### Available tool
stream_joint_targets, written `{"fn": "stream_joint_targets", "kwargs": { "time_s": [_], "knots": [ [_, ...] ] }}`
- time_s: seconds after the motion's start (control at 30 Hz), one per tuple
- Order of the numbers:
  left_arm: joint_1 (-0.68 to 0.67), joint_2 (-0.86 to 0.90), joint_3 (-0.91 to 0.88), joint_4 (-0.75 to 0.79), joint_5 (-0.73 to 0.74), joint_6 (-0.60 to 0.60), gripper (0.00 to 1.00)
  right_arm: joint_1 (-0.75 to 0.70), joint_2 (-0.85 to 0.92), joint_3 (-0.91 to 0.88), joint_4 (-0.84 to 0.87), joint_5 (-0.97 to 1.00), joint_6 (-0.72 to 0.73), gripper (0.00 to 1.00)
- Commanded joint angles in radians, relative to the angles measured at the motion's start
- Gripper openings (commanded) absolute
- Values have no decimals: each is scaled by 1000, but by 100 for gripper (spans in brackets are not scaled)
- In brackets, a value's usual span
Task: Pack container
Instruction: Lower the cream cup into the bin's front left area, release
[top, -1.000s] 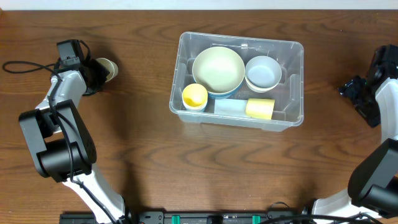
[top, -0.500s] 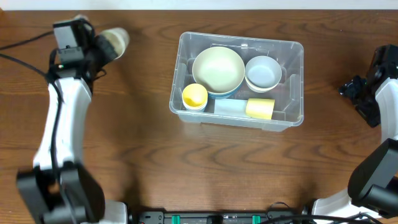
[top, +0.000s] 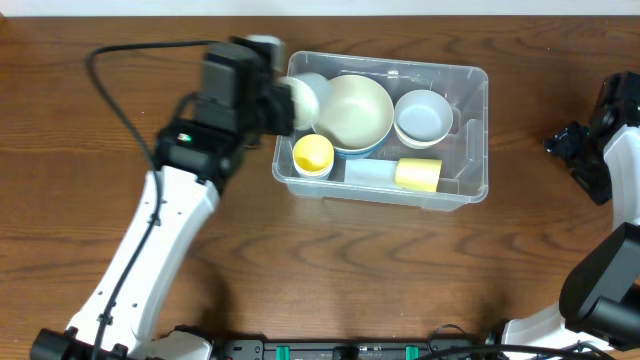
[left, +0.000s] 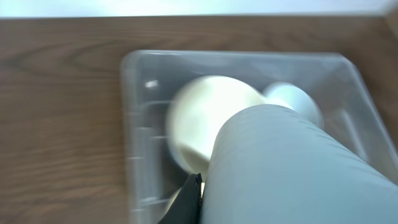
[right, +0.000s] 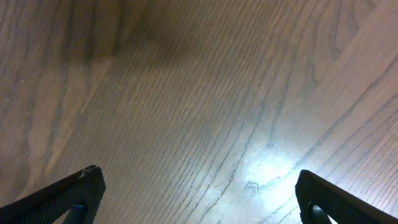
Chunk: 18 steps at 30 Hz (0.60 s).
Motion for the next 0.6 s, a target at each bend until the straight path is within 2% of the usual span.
{"fn": "stream_joint_targets", "kwargs": {
  "time_s": [0.0, 0.27, 0.4, 0.57],
  "knots": [
    [-80, -3, 8, 10, -3, 74, 6, -6, 3, -2, -1, 9, 14, 99],
    [-224, -3, 8, 8, -28, 92, 6, -6, 3, -2, -1, 9, 14, 99],
    [-271, -3, 8, -27, -167, 96, 6, -6, 3, -2, -1, 9, 14, 99],
    [-269, -3, 8, -100, -292, 68, 6, -6, 3, -2, -1, 9, 14, 99]
  ]
}}
